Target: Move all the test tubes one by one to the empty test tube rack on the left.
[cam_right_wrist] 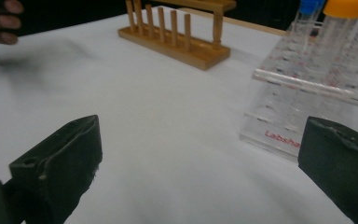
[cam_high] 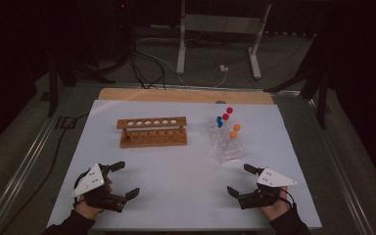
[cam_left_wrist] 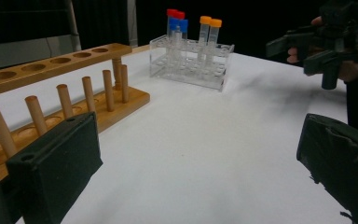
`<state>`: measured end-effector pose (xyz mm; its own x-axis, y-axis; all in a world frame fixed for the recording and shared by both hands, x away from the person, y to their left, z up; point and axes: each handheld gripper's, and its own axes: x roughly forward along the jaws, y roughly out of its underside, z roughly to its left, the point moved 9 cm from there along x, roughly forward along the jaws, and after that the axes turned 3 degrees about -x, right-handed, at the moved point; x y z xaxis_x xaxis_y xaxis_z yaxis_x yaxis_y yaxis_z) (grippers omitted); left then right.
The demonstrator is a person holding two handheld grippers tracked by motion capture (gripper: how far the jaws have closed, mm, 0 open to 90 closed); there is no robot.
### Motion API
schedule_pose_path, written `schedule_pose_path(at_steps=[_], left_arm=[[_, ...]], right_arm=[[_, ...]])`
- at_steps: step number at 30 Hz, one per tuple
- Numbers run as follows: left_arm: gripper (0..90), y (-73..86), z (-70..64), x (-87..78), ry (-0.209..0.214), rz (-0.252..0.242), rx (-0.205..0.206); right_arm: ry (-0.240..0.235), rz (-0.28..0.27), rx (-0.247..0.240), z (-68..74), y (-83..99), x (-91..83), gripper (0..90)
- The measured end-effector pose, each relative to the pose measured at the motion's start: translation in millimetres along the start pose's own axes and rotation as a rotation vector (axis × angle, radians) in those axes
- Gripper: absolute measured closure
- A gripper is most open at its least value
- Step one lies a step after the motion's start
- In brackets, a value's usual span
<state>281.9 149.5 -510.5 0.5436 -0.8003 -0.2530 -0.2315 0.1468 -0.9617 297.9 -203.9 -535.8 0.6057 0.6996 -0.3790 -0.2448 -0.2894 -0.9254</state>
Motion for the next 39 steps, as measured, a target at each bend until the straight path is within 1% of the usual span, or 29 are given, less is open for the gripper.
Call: schedule_pose_path(at_steps=[3, 7, 8, 9, 10, 11, 13, 14, 15, 16, 19, 20, 21, 22, 24, 25, 28, 30, 31, 33, 35, 38, 39], left_arm=[[0.5, 0.3, -0.4, 0.1, -0.001, 0.003, 0.0], [0.5, -0.4, -1.2, -0.5, 0.003, -0.002, -0.004], [0.5, -0.7, -1.3, -0.8, 0.005, -0.003, -0.006], [0.5, -0.9, -1.3, -1.0, 0.005, -0.005, -0.008], [0.5, -1.1, -1.2, -1.2, 0.005, -0.006, -0.009], [0.5, -1.3, -1.2, -1.3, 0.006, -0.008, -0.01], [0.5, -1.4, -0.8, -1.5, 0.006, -0.009, -0.012], [0.5, -1.2, -0.6, -1.4, 0.006, -0.009, -0.012], [0.5, -1.1, -0.5, -1.3, 0.007, -0.008, -0.012], [0.5, -1.0, -0.3, -1.2, 0.006, -0.008, -0.013], [0.5, -0.8, -0.1, -1.0, 0.003, -0.007, -0.013], [0.5, -0.7, 0.0, -1.0, 0.004, -0.006, -0.015], [0.5, -0.6, -0.1, -0.8, 0.005, -0.006, -0.016], [0.5, -0.6, -0.2, -0.8, 0.007, -0.006, -0.016], [0.5, -0.6, -0.1, -1.0, 0.005, -0.006, -0.014], [0.5, -0.9, -0.1, -1.2, 0.006, -0.008, -0.015], [0.5, -1.2, 0.3, -1.8, 0.005, -0.011, -0.019], [0.5, -1.7, 0.5, -2.2, 0.004, -0.015, -0.019], [0.5, -2.0, 0.5, -2.3, 0.004, -0.017, -0.019], [0.5, -2.0, 0.3, -2.2, 0.005, -0.017, -0.02], [0.5, -1.9, 0.2, -2.1, 0.006, -0.017, -0.021], [0.5, -2.1, 0.5, -2.2, 0.005, -0.018, -0.02], [0.5, -2.3, 0.6, -2.2, 0.006, -0.02, -0.023]], right_arm=[[0.017, -0.008, -0.002, -2.2, -1.3, -0.6, 0.0], [0.027, 0.018, 0.0, -3.1, 1.4, 0.4, 0.0], [0.024, 0.028, 0.0, -2.6, 2.3, 0.6, 0.0], [0.015, 0.037, 0.011, -1.4, 3.0, 1.0, 0.0], [0.015, 0.037, 0.011, -1.4, 3.0, 1.0, 0.0], [-0.004, 0.063, 0.039, 2.1, 4.3, 1.7, 0.0], [-0.02, 0.085, 0.06, 5.5, 4.6, 2.0, 0.0], [-0.02, 0.085, 0.06, 5.5, 4.6, 2.0, 0.0], [-0.031, 0.088, 0.072, 7.7, 3.8, 2.0, 0.0], [-0.037, 0.09, 0.074, 10.3, 0.4, 1.6, 0.0], [-0.034, 0.078, 0.067, 12.6, -10.0, -1.1, 0.0], [-0.034, 0.078, 0.067, 12.6, -10.0, -1.1, 0.0], [-0.038, 0.066, 0.071, 13.4, -14.8, -2.3, 0.0], [-0.036, 0.049, 0.077, 13.7, -24.1, -4.8, 0.0], [-0.03, 0.035, 0.075, 13.1, -33.7, -7.4, 0.0], [-0.018, 0.024, 0.068, 11.7, -39.9, -8.7, 0.0], [0.004, 0.007, 0.074, 7.6, -51.6, -10.6, 0.0], [0.013, 0.01, 0.078, 5.0, -57.8, -11.0, 0.0], [0.022, 0.01, 0.07, 3.1, -60.6, -11.0, 0.0], [0.029, 0.015, 0.077, -0.5, -66.2, -10.5, 0.0], [0.046, 0.011, 0.071, -4.5, -70.8, -9.4, 0.0], [0.05, 0.004, 0.069, -8.1, -75.5, -7.7, 0.0], [0.061, 0.0, 0.06, -12.5, -80.1, -5.9, 0.0]])
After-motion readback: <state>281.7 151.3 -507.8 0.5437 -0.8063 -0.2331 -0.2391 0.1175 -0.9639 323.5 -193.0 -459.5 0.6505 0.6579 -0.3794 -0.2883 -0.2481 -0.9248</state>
